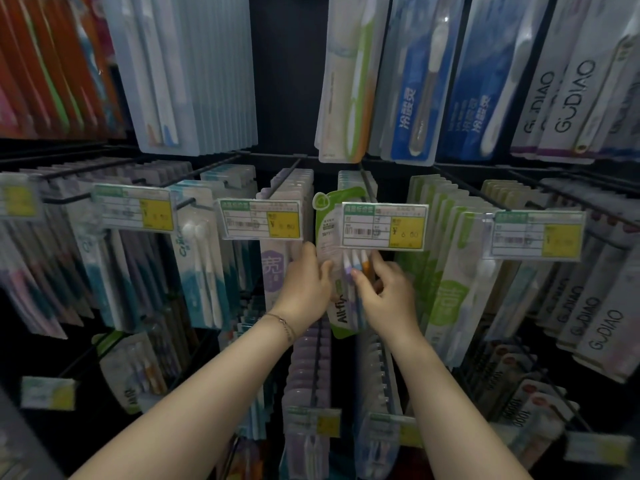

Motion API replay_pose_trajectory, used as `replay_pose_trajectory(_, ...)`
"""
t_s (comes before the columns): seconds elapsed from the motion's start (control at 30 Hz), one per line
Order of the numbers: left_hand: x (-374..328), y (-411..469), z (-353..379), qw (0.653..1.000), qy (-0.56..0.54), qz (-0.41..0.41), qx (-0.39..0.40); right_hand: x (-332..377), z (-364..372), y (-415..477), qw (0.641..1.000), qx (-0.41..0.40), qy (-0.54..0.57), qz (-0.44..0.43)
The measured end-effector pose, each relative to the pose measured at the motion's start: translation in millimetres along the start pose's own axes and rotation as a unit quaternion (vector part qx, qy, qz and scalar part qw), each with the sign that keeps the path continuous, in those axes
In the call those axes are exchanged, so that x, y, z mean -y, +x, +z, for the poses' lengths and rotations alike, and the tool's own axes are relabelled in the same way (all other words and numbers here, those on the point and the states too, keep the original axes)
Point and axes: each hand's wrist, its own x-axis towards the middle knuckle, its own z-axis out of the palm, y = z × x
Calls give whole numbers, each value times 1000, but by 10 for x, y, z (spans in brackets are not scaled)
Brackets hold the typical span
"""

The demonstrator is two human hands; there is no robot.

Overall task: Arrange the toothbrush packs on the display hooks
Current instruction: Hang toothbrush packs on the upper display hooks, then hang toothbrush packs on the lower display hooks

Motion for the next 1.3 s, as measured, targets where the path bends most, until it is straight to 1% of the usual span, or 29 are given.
replay_pose_trajectory(0.2,-49,-8,-119,999,-16,-13,31,43,-30,-7,1000,-7,-8,2)
replay_pose_trajectory(0.37,-101,-19,-137,999,-14,-15,31,40,-37,21,1000,-6,1,17)
replay_pose_trajectory(0.57,-148,-99,-149,1000,-1,-2,17,37,-26,72,997,45,41,48)
replay_pose_trajectory(0.73,-225,-170,-120,1000,-13,-4,21,-15,-58,138,993,93,33,58)
replay_pose_trajectory(0.83,-241,-157,-88,998,-45,-21,24,-13,-90,137,994,86,32,57)
replay_pose_trajectory(0.9,-225,-125,-77,995,-80,-48,31,-5,-122,121,996,79,13,46)
replay_pose_trajectory(0.97,-196,-122,-76,988,-127,-82,37,25,-142,97,995,89,-20,37)
replay_pose_trajectory(1.03,-148,-163,-73,978,-180,-96,42,53,-129,62,994,98,-29,36)
replay_pose_trajectory(1.1,-97,-196,-76,976,-188,-97,43,56,-102,16,995,92,-8,44)
replay_pose_trajectory(1.2,-48,-226,-100,981,-152,-107,52,-3,-58,-84,994,77,47,66)
replay_pose_trajectory(1.3,-44,-284,-134,981,-153,-104,64,-7,-76,-182,993,63,68,79)
